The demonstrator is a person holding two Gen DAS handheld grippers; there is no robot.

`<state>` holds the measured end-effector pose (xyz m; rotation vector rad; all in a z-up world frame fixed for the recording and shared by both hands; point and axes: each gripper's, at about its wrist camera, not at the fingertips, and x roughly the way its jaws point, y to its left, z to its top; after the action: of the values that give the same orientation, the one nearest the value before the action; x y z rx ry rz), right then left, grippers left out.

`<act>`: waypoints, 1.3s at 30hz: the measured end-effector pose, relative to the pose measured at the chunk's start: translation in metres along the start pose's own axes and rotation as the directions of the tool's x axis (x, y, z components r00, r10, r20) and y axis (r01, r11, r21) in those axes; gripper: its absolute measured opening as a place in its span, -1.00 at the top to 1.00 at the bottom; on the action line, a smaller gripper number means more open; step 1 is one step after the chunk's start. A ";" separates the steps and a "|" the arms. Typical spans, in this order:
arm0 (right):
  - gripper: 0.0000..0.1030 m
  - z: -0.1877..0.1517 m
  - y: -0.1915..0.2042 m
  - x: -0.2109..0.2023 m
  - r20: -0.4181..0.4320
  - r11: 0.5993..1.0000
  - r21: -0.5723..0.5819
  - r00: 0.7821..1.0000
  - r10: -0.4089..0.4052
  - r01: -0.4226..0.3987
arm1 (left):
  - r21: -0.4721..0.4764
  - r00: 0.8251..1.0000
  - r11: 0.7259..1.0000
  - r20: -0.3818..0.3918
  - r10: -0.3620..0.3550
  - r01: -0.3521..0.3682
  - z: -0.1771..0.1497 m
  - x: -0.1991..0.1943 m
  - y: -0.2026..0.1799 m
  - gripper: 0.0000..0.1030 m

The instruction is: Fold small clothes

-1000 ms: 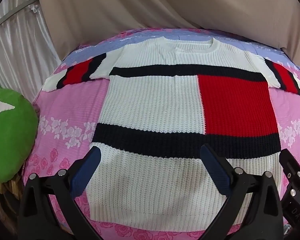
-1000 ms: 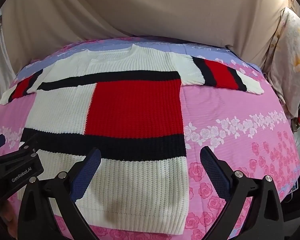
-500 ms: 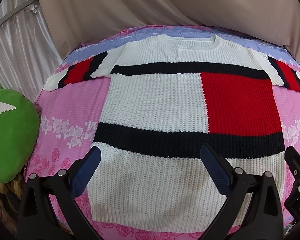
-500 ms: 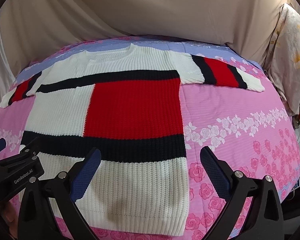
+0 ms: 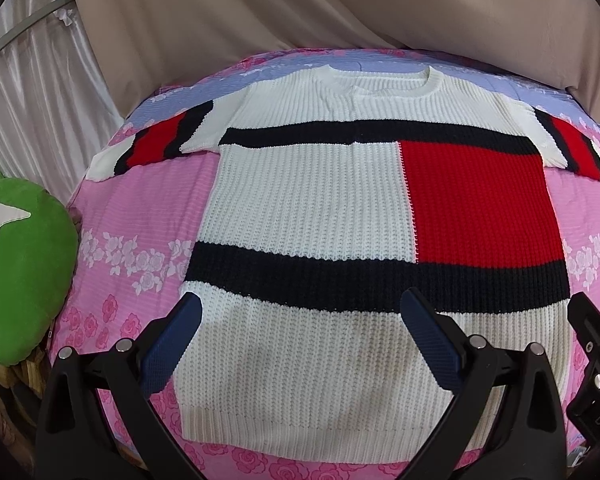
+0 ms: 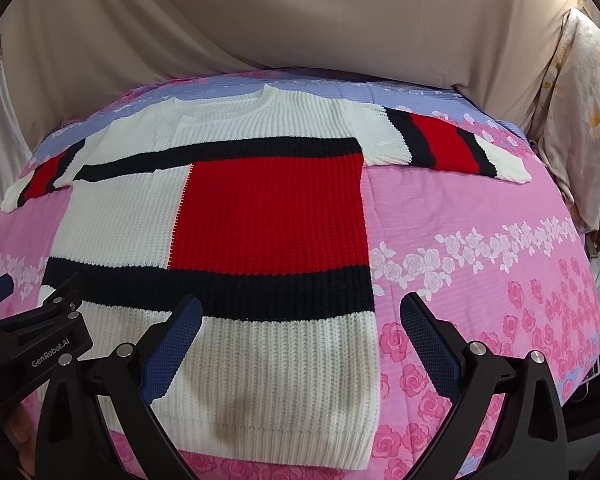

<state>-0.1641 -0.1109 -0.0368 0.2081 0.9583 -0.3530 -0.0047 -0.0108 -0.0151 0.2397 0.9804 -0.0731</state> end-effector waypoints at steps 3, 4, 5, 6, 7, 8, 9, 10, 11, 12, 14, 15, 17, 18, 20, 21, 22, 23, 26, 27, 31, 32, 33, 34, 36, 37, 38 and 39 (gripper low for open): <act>-0.90 -0.001 0.000 0.000 0.000 1.000 0.002 1.000 -0.001 0.001 | 0.002 1.000 1.000 0.000 -0.001 0.001 -0.001 0.000 -0.001 -0.89; -0.90 -0.001 -0.001 -0.001 0.000 1.000 0.003 1.000 -0.002 0.002 | 0.002 1.000 1.000 0.000 -0.001 0.001 0.000 0.000 -0.001 -0.89; -0.90 -0.001 -0.001 -0.001 0.000 1.000 0.004 1.000 -0.001 0.001 | 0.002 1.000 1.000 0.001 -0.001 0.001 0.000 0.000 -0.002 -0.89; -0.90 -0.001 -0.002 -0.001 0.000 1.000 0.005 1.000 -0.001 0.001 | 0.002 1.000 1.000 0.002 -0.001 0.001 0.000 -0.001 -0.002 -0.89; -0.90 0.000 -0.002 -0.001 -0.001 1.000 0.004 1.000 -0.001 0.001 | 0.003 1.000 1.000 0.001 -0.002 0.002 0.000 -0.001 -0.002 -0.89; -0.90 0.000 -0.002 -0.001 -0.001 1.000 0.004 1.000 -0.001 0.001 | 0.004 1.000 1.000 0.001 -0.001 0.001 0.000 -0.001 -0.002 -0.89; -0.90 0.000 -0.002 -0.001 -0.002 1.000 0.004 1.000 0.001 0.000 | 0.003 1.000 1.000 0.001 -0.001 0.001 0.000 0.000 -0.002 -0.89; -0.90 0.000 -0.002 -0.001 -0.003 1.000 0.004 1.000 0.002 -0.001 | 0.003 1.000 1.000 0.000 -0.001 0.001 0.000 0.000 -0.002 -0.89; -0.90 -0.001 -0.002 -0.001 -0.003 1.000 0.004 1.000 0.003 -0.003 | 0.002 1.000 1.000 0.001 0.000 0.000 0.000 0.000 -0.002 -0.89; -0.90 0.000 -0.002 -0.001 -0.003 1.000 0.003 1.000 0.004 -0.003 | 0.001 1.000 1.000 0.002 0.000 0.000 0.000 0.000 -0.002 -0.89; -0.90 0.000 -0.001 -0.001 -0.005 1.000 0.001 1.000 0.005 -0.005 | 0.001 1.000 1.000 0.001 0.002 -0.002 0.000 0.000 -0.002 -0.89; -0.90 0.000 -0.001 -0.001 -0.006 1.000 -0.001 1.000 0.006 -0.006 | 0.001 1.000 1.000 0.000 0.002 -0.002 0.000 0.000 -0.002 -0.89; -0.90 0.000 0.000 0.000 -0.007 1.000 -0.003 1.000 0.007 -0.007 | 0.001 1.000 1.000 -0.002 0.002 -0.002 0.000 0.001 -0.001 -0.89; -0.90 -0.001 0.000 0.000 -0.006 1.000 -0.003 1.000 0.007 -0.007 | 0.001 1.000 1.000 -0.003 0.001 -0.001 -0.001 0.001 -0.001 -0.89; -0.90 -0.001 0.000 0.000 -0.007 1.000 -0.003 1.000 0.008 -0.008 | 0.002 1.000 1.000 -0.004 0.002 -0.002 0.000 0.001 -0.002 -0.89; -0.90 -0.001 0.001 0.000 -0.008 1.000 -0.003 1.000 0.008 -0.008 | 0.002 1.000 1.000 -0.006 0.001 -0.001 -0.001 0.001 -0.001 -0.89; -0.90 -0.001 0.001 0.000 -0.009 1.000 -0.003 1.000 0.009 -0.009 | 0.003 1.000 1.000 -0.008 0.001 -0.001 -0.001 0.001 -0.002 -0.89; -0.90 -0.001 0.001 0.001 -0.010 1.000 -0.004 1.000 0.010 -0.010 | 0.004 1.000 1.000 -0.009 0.002 -0.002 -0.001 0.001 -0.002 -0.89; -0.90 -0.001 0.001 0.001 -0.009 1.000 -0.005 1.000 0.011 -0.011 | 0.004 1.000 1.000 -0.009 0.004 -0.004 0.000 0.001 -0.003 -0.89; -0.90 0.000 0.002 0.002 -0.009 1.000 -0.006 1.000 0.012 -0.012 | 0.003 1.000 1.000 -0.008 0.004 -0.004 0.000 0.002 -0.003 -0.89; -0.90 0.002 0.002 0.003 -0.010 1.000 -0.010 1.000 0.012 -0.012 | 0.002 1.000 1.000 -0.008 0.005 -0.005 0.003 0.003 -0.004 -0.89; -0.90 0.002 0.002 0.003 -0.010 1.000 -0.011 1.000 0.012 -0.012 | 0.002 1.000 1.000 -0.008 0.005 -0.005 0.003 0.003 -0.004 -0.89; -0.90 0.002 0.002 0.003 -0.010 1.000 -0.010 1.000 0.012 -0.013 | 0.003 1.000 1.000 -0.009 0.004 -0.004 0.003 0.003 -0.004 -0.89; -0.90 0.002 0.002 0.004 -0.011 1.000 -0.010 1.000 0.011 -0.011 | 0.004 1.000 1.000 -0.010 0.004 -0.004 0.004 0.004 -0.004 -0.89; -0.90 0.003 0.003 0.004 -0.013 1.000 -0.010 1.000 0.012 -0.012 | 0.006 1.000 1.000 -0.013 0.003 -0.003 0.006 0.005 -0.005 -0.89; -0.90 0.003 0.003 0.005 -0.014 1.000 -0.010 1.000 0.012 -0.012 | 0.007 1.000 1.000 -0.014 0.003 -0.003 0.006 0.005 -0.006 -0.89; -0.90 0.004 0.002 0.006 -0.017 1.000 -0.014 1.000 0.013 -0.013 | 0.008 1.000 1.000 -0.015 0.003 -0.003 0.007 0.006 -0.006 -0.89; -0.90 0.004 0.003 0.007 -0.019 1.000 -0.014 1.000 0.013 -0.014 | 0.008 1.000 1.000 -0.015 0.003 -0.003 0.008 0.007 -0.007 -0.89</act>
<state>-0.1564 -0.1109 -0.0402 0.2049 0.9774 -0.3323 0.0042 -0.0188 -0.0177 0.2494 0.9954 -0.0728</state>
